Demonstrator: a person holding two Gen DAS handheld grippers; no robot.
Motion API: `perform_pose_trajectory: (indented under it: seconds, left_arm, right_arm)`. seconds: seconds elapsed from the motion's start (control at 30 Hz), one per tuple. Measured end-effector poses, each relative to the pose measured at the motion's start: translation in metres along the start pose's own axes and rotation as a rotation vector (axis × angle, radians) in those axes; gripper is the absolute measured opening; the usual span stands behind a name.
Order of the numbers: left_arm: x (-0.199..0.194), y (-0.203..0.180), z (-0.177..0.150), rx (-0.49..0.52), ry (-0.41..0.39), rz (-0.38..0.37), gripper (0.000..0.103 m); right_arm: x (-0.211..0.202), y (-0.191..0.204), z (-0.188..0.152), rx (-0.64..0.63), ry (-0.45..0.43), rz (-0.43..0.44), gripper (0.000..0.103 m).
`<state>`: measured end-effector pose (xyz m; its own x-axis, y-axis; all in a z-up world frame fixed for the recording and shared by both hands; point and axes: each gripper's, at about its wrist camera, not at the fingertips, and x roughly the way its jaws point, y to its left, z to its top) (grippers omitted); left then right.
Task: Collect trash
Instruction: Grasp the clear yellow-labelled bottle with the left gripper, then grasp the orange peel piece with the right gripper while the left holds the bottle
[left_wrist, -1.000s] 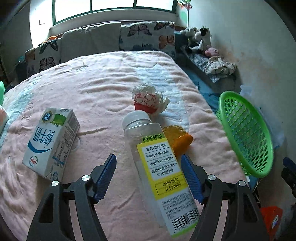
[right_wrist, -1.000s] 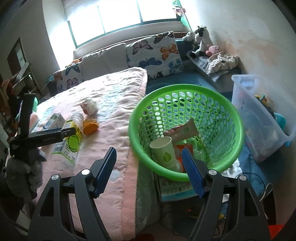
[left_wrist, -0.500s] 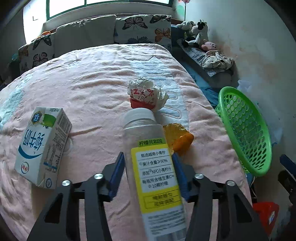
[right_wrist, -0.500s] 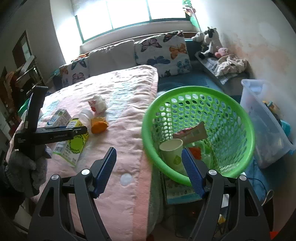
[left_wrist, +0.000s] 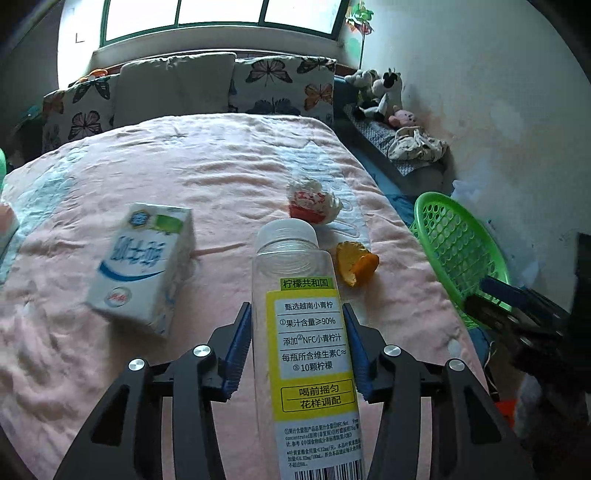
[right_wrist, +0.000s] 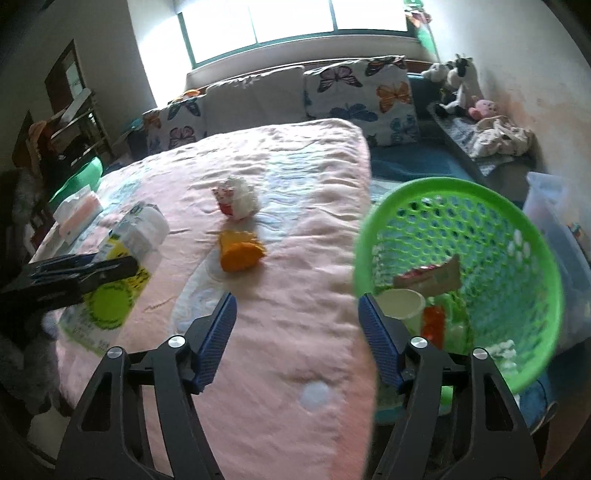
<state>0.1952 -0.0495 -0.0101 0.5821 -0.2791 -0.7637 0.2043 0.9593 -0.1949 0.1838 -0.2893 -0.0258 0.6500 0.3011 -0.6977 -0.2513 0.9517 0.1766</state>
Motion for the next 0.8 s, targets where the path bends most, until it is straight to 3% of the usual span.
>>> perform_pose_trajectory:
  seconds: [0.47, 0.8]
  left_arm:
    - [-0.033, 0.023, -0.029, 0.007, 0.001, -0.017, 0.046]
    - [-0.032, 0.029, -0.045, 0.032, 0.039, -0.025, 0.046]
  right_arm:
    - [0.064, 0.048, 0.025, -0.065, 0.052, 0.051, 0.057]
    - [0.093, 0.052, 0.030, -0.097, 0.081, 0.001, 0.057]
